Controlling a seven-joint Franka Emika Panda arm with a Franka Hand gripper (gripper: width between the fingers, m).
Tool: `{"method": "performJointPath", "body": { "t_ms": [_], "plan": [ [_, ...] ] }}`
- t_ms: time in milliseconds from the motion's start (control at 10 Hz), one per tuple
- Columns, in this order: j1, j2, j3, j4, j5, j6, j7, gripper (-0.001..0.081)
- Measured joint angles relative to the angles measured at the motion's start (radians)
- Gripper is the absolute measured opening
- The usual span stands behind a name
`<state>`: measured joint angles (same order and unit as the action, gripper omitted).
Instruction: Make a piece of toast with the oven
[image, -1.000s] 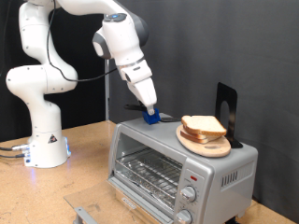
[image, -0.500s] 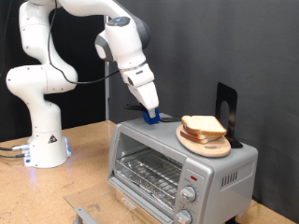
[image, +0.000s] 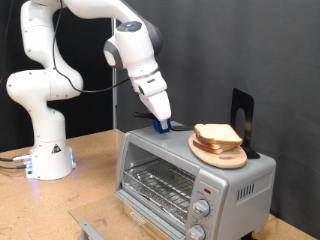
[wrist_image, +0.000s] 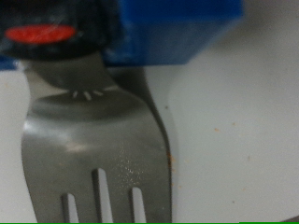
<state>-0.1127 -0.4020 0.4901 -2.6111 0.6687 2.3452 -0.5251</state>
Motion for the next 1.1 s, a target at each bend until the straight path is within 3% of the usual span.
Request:
{"method": "performJointPath", "body": {
  "t_ms": [1000, 1100],
  "plan": [
    [0.000, 0.013, 0.012, 0.003, 0.021, 0.009, -0.005, 0.0808],
    [0.000, 0.014, 0.013, 0.003, 0.021, 0.009, -0.005, 0.0690]
  ]
}}
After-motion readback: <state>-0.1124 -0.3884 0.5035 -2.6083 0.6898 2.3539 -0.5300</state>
